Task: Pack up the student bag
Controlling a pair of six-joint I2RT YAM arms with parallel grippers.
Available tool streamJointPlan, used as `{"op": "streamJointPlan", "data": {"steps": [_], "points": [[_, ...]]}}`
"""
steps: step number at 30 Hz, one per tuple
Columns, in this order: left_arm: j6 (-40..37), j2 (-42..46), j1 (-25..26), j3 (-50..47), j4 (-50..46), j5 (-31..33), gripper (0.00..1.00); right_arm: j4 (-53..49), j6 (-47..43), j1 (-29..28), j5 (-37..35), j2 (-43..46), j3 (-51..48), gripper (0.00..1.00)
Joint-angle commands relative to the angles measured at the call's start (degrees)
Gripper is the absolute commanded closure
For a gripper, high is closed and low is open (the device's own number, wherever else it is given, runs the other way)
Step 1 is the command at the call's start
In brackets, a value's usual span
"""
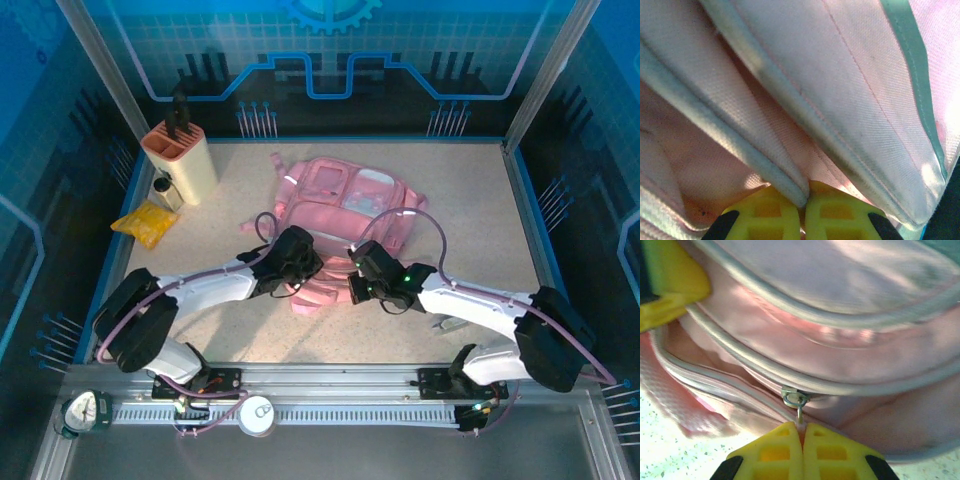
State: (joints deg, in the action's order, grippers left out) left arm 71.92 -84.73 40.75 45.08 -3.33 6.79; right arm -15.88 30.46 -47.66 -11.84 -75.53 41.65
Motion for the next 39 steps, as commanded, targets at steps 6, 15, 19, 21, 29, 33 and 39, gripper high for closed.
{"op": "streamJointPlan", "data": {"steps": [6, 15, 19, 21, 29, 33, 39], "points": [[-8.1, 7.9, -5.3, -3.1, -9.8, 7.1, 1.0, -8.4, -1.4, 6.0, -2.3, 4.0, -1.2, 1.0], [-15.7, 12.3, -10.4, -3.1, -13.1, 3.0, 1.0, -6.9, -3.6, 11.5, -5.1, 1.1, 1.3, 1.0], [-17.6, 13.2, -12.6, -2.9, -14.9, 1.5, 1.0, -4.3, -4.6, 15.7, -3.9, -1.0, 3.0, 1.0], [-18.1, 13.7, -13.9, -3.2, -15.0, 0.8, 1.0, -4.1, -5.3, 17.5, -3.1, -1.9, 4.2, 1.0], [-20.4, 14.0, -16.4, -2.1, -16.7, -2.4, 1.0, -3.6, -5.8, 21.9, 1.9, -6.0, 8.3, 1.0], [-20.5, 14.0, -16.4, -1.4, -15.9, -4.6, 1.0, -3.1, -5.7, 21.0, 4.5, -4.2, 7.7, 1.0], [-22.1, 17.8, -15.9, -1.5, -16.1, -5.5, 0.51, -7.4, -5.4, 21.4, 14.5, -1.1, 11.4, 0.63]]}}
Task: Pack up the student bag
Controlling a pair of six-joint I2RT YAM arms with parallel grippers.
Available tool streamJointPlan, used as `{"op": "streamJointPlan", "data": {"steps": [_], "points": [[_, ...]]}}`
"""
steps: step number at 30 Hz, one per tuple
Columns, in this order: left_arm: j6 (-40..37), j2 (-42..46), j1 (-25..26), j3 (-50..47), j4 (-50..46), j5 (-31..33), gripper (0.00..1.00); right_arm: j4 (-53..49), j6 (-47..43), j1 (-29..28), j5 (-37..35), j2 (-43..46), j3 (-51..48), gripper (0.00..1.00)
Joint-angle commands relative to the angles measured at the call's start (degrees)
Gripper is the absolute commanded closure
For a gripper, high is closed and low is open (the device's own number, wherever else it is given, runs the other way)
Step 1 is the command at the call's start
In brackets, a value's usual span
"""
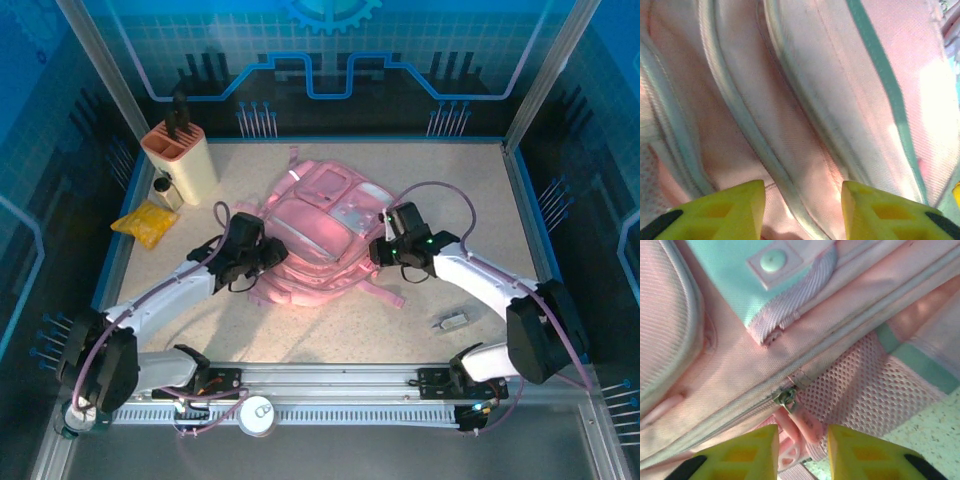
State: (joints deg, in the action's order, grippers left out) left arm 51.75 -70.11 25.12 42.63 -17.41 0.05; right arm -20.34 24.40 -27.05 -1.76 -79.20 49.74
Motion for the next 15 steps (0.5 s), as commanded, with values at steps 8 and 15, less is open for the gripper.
{"op": "streamJointPlan", "data": {"steps": [8, 15], "points": [[-0.9, 7.3, 5.8, 0.9, -5.5, 9.1, 0.28, -0.9, 6.8, 0.7, 16.1, -4.9, 10.3, 0.46], [0.3, 3.7, 14.8, 4.2, -7.2, 17.4, 0.06, -2.4, 5.7, 0.8, 17.6, -15.6, 17.8, 0.48]]}}
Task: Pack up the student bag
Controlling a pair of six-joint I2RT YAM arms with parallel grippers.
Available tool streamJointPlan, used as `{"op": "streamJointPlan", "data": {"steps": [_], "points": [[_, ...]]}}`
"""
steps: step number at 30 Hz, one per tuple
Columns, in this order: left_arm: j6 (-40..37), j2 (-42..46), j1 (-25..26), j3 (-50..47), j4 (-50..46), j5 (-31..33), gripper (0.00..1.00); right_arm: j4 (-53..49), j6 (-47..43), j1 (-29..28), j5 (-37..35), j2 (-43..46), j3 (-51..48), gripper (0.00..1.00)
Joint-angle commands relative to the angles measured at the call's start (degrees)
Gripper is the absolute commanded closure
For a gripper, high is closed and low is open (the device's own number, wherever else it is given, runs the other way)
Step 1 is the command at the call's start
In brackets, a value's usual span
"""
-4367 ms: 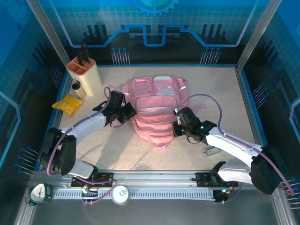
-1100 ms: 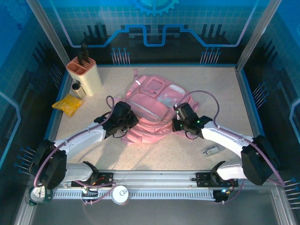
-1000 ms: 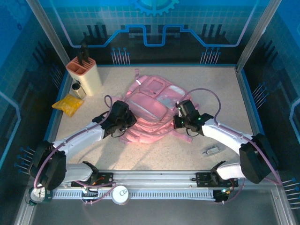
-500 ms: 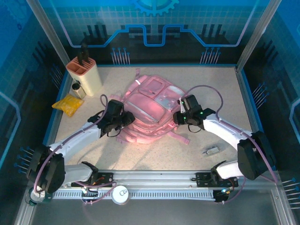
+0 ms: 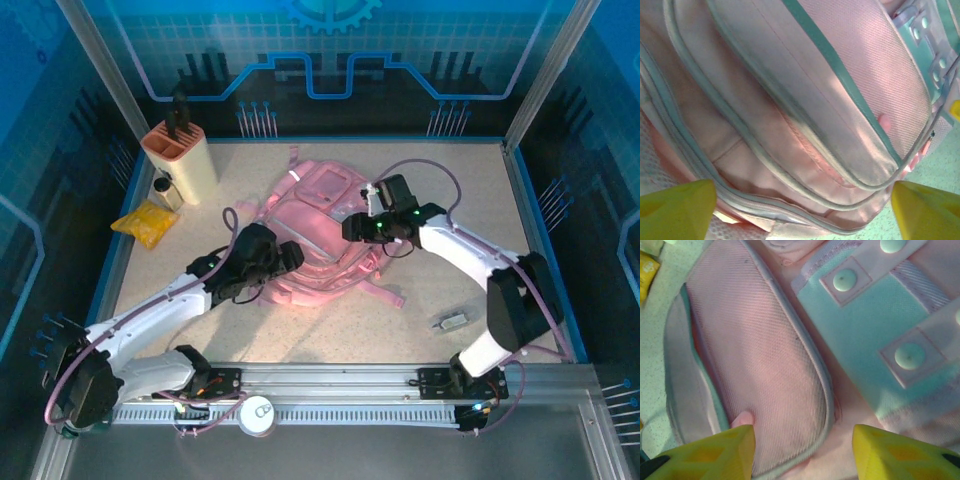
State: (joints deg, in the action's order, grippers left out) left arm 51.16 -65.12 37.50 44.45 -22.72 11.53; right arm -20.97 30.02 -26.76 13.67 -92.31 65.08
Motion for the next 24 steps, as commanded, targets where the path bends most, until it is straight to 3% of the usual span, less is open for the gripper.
{"op": "streamJointPlan", "data": {"steps": [1, 5, 11, 18, 24], "points": [[1.2, -1.7, 3.3, 2.6, -1.7, 6.5, 0.03, -1.4, -0.2, 0.4, 2.3, -3.6, 2.7, 0.49], [2.6, -3.4, 5.6, 3.9, -2.0, 7.8, 0.01, -1.5, -0.7, 0.4, 2.5, -7.1, 4.0, 0.49], [3.2, -5.6, 8.3, 5.1, -2.0, 10.6, 0.01, 1.1, -0.4, -0.4, 3.9, -9.0, 3.1, 0.66], [4.1, -8.9, 10.4, 4.9, -0.9, 12.6, 0.01, 8.7, 3.5, -3.2, 3.4, -5.3, -2.4, 0.88], [5.2, -9.7, 12.6, 6.3, -5.3, 17.0, 0.01, 18.1, 11.1, -6.2, 3.7, -2.2, -7.7, 0.99]]}}
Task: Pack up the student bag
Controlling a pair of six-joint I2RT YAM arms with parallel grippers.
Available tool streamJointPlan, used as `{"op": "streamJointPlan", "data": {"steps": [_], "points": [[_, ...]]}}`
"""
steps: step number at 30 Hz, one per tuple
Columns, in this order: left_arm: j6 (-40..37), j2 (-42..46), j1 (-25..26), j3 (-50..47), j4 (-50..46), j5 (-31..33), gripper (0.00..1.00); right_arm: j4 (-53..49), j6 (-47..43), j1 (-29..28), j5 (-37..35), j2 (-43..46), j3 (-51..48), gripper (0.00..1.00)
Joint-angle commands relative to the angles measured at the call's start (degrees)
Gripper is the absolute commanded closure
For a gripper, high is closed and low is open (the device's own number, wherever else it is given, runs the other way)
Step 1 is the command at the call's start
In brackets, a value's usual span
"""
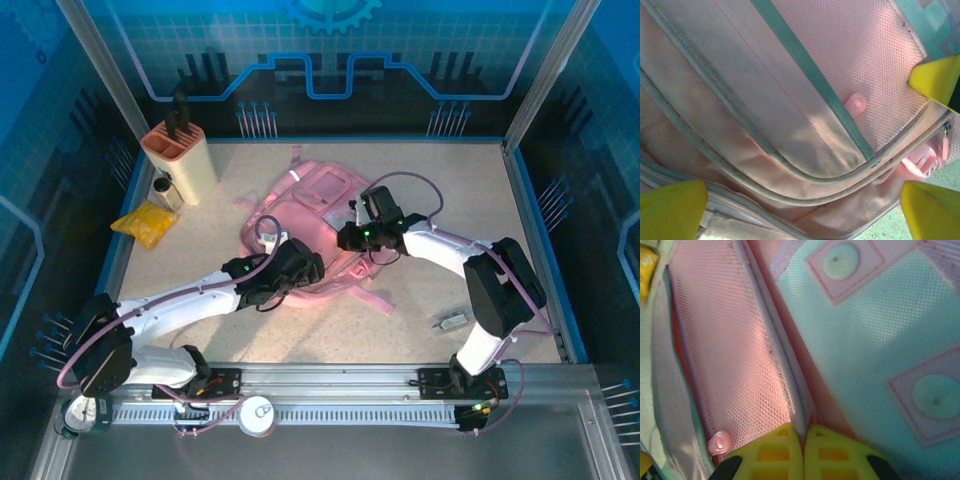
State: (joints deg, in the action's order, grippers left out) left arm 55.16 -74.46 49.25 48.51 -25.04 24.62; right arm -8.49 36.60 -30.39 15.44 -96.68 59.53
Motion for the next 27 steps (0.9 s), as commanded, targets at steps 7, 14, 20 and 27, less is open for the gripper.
{"op": "streamJointPlan", "data": {"steps": [7, 14, 20, 27], "points": [[4.5, 1.1, 4.4, 3.9, -10.1, 8.1, 0.01, 15.5, 12.8, -5.7, -0.6, 5.4, -7.7, 1.0], [11.5, -1.2, 9.5, 5.0, -13.6, 10.5, 0.01, 16.1, 14.2, -8.2, -3.9, 8.6, -8.9, 1.0], [14.2, -9.2, 10.1, 11.5, -16.9, 11.7, 0.01, 16.4, 15.2, -9.1, -4.3, 9.2, -9.8, 1.0], [19.6, -14.8, 10.2, 14.8, -19.2, 15.0, 0.01, 18.9, 16.4, -8.7, -3.4, 8.9, -11.2, 1.0]]}}
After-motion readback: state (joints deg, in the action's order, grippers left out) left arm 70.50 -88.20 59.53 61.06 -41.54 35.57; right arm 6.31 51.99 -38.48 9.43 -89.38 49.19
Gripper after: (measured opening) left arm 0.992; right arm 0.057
